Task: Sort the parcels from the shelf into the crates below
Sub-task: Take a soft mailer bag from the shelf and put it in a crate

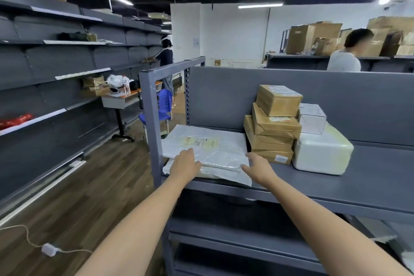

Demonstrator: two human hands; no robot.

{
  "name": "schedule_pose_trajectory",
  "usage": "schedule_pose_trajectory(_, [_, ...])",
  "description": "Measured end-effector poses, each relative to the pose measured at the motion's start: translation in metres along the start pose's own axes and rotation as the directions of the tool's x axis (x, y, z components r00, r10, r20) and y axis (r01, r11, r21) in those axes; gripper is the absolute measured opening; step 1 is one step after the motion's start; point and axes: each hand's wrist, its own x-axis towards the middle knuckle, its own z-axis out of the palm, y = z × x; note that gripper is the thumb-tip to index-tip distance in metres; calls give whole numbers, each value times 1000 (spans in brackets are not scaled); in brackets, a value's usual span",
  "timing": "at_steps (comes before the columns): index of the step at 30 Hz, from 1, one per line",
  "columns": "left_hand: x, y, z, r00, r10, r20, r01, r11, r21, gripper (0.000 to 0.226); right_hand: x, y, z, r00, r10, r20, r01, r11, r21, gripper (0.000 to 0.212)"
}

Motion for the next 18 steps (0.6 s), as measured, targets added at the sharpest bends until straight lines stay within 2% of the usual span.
schedule_pose_trajectory(5, [32,-10,10,998,17,52,-21,998,62,57,33,-4,24,993,-82,85,99,972,-212,54])
schedule_pose_trajectory(11, [52,-19,25,996,32,79,-42,991,125,42,59,-1,52,976,-165,145,209,901,-380,21])
schedule_pose_trajectory(18, [59,-23,26,999,23,30,-24,999,27,41,69,-10,57,971,-220,91,229,761,-607,26])
